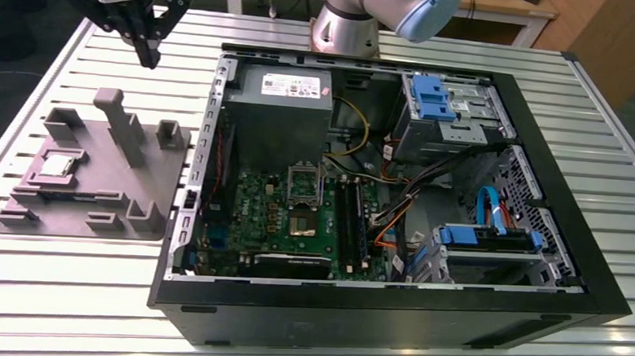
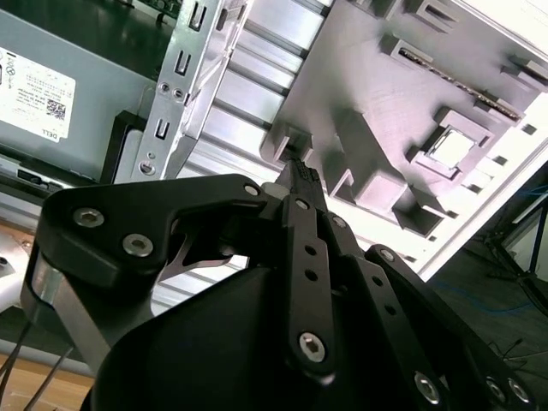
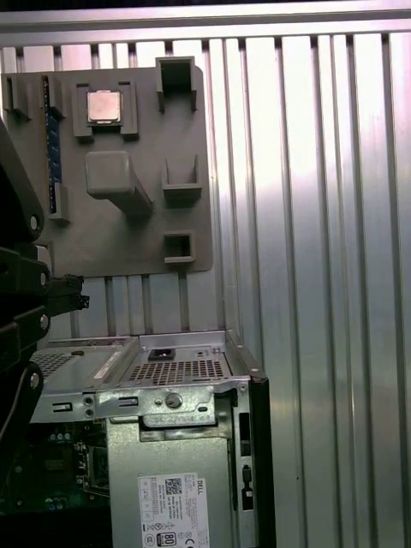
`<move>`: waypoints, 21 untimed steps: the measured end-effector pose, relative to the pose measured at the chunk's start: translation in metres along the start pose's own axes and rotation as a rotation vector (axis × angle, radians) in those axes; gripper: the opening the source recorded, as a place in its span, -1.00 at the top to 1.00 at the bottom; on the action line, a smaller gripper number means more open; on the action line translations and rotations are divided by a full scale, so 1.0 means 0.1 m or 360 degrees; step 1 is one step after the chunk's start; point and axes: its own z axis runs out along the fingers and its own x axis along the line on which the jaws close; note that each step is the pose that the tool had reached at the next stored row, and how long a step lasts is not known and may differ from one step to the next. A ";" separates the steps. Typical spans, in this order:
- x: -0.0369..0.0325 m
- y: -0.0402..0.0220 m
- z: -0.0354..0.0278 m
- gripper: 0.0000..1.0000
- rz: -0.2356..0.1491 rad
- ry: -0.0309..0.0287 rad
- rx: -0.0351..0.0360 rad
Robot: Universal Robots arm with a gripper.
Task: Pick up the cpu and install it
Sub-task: 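Reach for the cpu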
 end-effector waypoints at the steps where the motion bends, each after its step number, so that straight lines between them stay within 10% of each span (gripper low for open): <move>1: 0.005 0.000 0.001 0.80 0.0000 0.00000 0.0000; 21: 0.089 -0.007 0.010 0.80 0.0000 0.00001 0.0000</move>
